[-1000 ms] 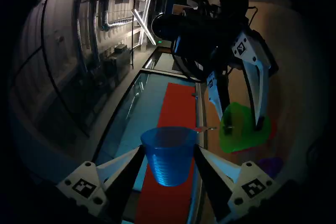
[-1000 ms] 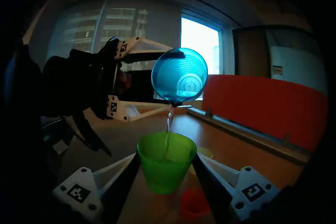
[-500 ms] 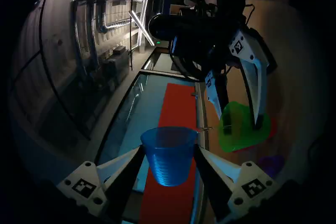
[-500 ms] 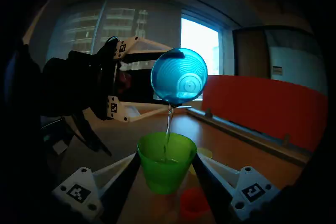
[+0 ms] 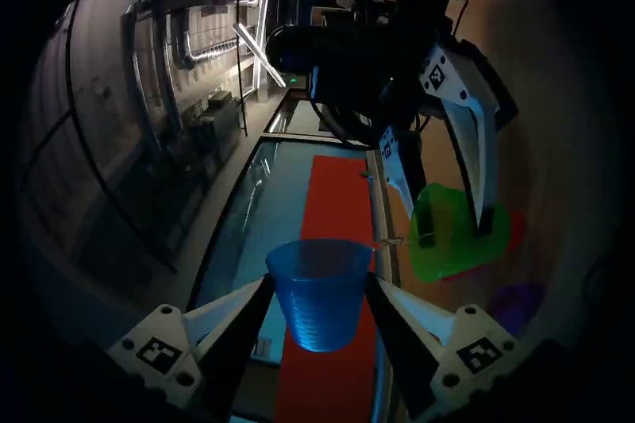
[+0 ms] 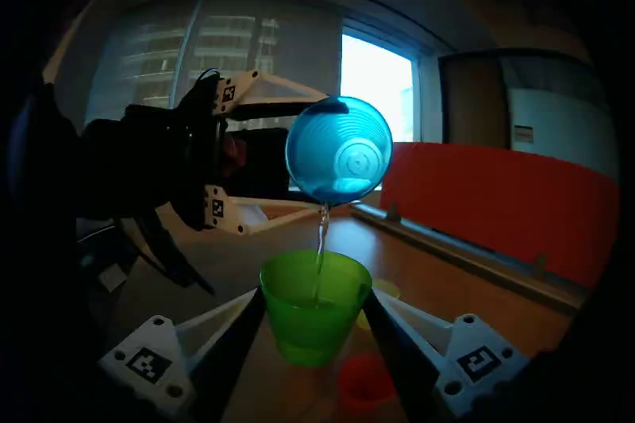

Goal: Pour water

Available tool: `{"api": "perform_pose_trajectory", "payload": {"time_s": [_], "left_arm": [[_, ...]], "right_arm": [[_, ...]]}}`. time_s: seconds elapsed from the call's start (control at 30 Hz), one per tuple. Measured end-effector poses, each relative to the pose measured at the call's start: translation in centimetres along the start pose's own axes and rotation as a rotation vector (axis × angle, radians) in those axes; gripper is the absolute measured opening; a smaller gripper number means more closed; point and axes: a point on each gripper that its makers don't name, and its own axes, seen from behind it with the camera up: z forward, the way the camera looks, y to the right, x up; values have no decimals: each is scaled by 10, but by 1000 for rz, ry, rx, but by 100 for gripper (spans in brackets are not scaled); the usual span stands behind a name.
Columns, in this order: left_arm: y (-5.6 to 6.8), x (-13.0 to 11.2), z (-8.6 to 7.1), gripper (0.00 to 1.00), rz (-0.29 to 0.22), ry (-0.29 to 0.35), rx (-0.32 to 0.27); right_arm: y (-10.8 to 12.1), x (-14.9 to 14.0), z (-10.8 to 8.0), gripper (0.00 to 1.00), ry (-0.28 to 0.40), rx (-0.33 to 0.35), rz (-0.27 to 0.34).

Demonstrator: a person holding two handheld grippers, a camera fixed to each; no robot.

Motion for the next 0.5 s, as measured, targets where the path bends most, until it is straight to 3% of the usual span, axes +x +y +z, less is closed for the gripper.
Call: {"api": "perform_pose_trajectory", "payload": {"time_s": [0.5], "left_arm": [[-7, 0, 1, 83, 35, -1, 13]], "right_arm": [[2, -1, -2, 89, 0, -5, 0]]}}
